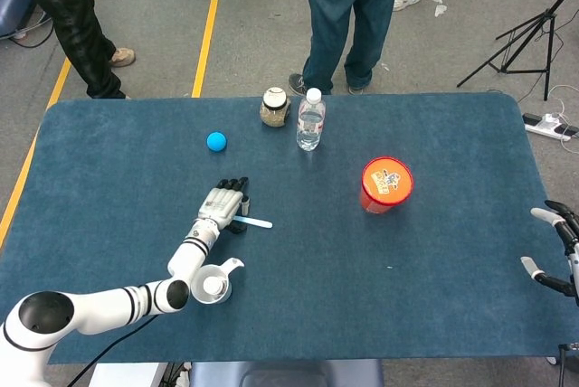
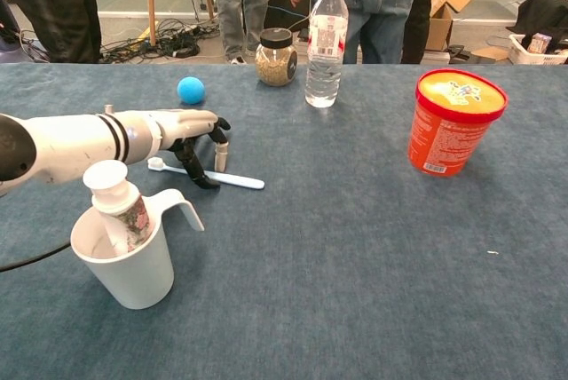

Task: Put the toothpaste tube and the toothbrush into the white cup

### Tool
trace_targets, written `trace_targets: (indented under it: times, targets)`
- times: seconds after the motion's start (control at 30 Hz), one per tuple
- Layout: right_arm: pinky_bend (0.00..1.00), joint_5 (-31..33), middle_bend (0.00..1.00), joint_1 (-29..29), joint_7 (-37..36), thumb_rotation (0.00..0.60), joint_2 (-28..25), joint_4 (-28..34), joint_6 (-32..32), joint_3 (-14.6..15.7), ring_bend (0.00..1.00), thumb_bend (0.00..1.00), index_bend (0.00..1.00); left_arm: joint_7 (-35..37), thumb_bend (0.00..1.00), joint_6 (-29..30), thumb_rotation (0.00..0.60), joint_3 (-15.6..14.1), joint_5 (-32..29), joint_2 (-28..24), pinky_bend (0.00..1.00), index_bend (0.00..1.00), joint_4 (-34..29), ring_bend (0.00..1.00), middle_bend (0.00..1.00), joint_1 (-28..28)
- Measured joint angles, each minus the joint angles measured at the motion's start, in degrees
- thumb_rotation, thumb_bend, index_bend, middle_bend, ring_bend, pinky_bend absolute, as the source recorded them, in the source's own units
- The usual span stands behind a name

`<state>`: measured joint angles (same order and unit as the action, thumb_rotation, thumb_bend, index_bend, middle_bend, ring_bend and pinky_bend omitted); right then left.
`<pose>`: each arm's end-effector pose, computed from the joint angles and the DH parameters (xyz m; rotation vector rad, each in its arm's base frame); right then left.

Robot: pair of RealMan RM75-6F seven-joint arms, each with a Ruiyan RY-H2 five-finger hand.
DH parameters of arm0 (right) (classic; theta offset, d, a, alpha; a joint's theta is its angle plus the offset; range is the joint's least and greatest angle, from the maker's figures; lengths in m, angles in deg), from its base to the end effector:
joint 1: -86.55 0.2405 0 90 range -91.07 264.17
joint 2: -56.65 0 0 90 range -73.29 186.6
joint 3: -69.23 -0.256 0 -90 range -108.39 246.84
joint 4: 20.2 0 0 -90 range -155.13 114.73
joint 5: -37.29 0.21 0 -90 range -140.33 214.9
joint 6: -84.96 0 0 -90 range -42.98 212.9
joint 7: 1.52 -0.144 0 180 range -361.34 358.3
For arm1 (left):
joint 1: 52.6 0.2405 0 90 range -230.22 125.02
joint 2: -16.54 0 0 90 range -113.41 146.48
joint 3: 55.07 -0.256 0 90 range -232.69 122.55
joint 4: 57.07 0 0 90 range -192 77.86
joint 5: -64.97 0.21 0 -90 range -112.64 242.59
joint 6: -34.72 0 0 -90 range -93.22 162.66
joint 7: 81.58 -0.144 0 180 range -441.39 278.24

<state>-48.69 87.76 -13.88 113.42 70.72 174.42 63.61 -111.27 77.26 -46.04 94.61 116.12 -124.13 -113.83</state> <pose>-0.3238 -0.1705 0.2202 1.2644 -0.8805 0.9992 -0.1199 0.4014 -0.0795 -1.8700 -1.1355 -0.6218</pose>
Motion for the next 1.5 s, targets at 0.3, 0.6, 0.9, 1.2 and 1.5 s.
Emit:
trace_targets:
  times: [0.3,0.6,0.9,1.2,1.5]
  targets:
    - [0.58,0.02,0.19,-0.03,-0.05,0.600,-0.03,-0.03,-0.01,-0.01,0.24,0.16,0.27,0.16,0.30,0.12,0.600,0.12,0.35,0.68,0.01,0.51,0.66,0.00,0.00,0.42]
    - [0.58,0.03,0.19,0.01,0.02,0.600,0.03,-0.05,-0.05,-0.04,0.24,0.16,0.27,0.33,0.32,0.52,0.600,0.31,0.92,0.93,0.01,0.53,0.84,0.00,0.00,0.89]
    - [0.58,-0.06,0.19,0.07,0.12,0.600,0.09,-0.04,-0.17,0.01,0.24,0.16,0.27,0.45,0.33,1.51,0.600,0.45,2.00,0.23,0.01,0.54,-0.45,0.00,0.00,1.62]
    - [0.58,-0.11,0.19,0.10,0.35,0.600,0.18,-0.01,-0.23,0.06,0.24,0.16,0.27,0.55,0.33,3.56,0.600,0.62,3.24,-1.94,0.01,0.54,-4.26,0.00,0.00,2.76]
    - [0.58,-0.13,0.19,0.18,0.69,0.600,0.30,0.00,-0.38,0.09,0.24,0.16,0.27,1.55,0.33,6.99,0.600,1.03,5.33,-7.61,0.01,0.54,-12.36,0.00,0.00,5.01]
